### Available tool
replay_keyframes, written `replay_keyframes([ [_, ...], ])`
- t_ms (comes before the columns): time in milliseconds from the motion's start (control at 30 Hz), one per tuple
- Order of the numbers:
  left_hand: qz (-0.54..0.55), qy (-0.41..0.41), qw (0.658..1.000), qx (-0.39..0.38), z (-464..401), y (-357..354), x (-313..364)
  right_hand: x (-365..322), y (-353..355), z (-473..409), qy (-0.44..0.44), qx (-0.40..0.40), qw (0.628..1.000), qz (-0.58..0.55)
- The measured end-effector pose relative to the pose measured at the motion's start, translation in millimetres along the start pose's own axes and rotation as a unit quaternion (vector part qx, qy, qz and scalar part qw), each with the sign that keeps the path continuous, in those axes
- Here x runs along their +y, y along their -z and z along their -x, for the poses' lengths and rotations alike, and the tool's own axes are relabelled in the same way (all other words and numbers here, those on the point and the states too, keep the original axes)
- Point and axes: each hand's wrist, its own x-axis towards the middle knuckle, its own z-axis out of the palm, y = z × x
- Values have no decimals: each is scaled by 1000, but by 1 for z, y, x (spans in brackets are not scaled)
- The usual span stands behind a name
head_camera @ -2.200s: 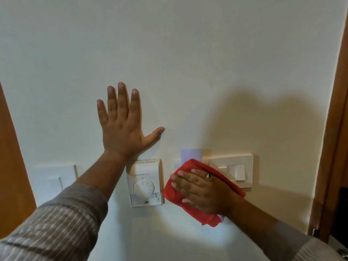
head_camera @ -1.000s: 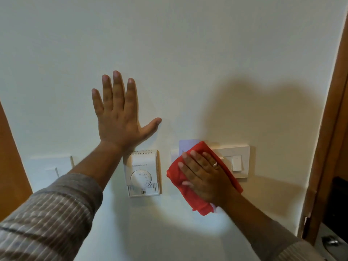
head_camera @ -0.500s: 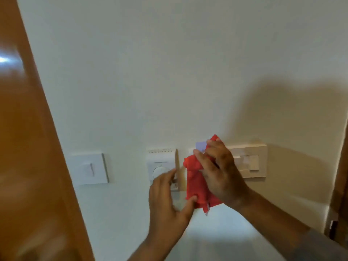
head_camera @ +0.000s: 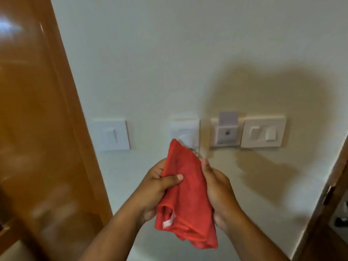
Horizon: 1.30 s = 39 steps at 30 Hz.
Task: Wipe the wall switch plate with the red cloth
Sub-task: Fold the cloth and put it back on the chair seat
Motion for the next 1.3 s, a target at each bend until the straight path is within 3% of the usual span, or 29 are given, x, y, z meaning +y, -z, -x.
replay_keyframes([
  [100, 10, 24, 1000, 2, 29, 52, -6, 21, -38, 23, 75, 63, 992, 82],
  [167, 9, 47, 999, 18, 50, 90, -13, 38, -68, 40, 82, 52, 987, 125],
  [367, -9, 98, 992, 77, 116, 202, -46, 117, -147, 94, 3, -94, 971, 219],
  [600, -33, 227, 964, 134, 182, 291, -112, 225, -200, 135, -104, -107, 960, 236],
  [933, -79, 426, 886, 166, 264, 388, -288, 446, -212, 190, -279, -108, 922, 246],
  [1133, -56, 478, 856, 191, 293, 419, -398, 554, -202, 207, -322, -126, 908, 235],
  [1300, -109, 484, 846, 195, 307, 427, -436, 595, -197, 221, -315, -133, 895, 288],
])
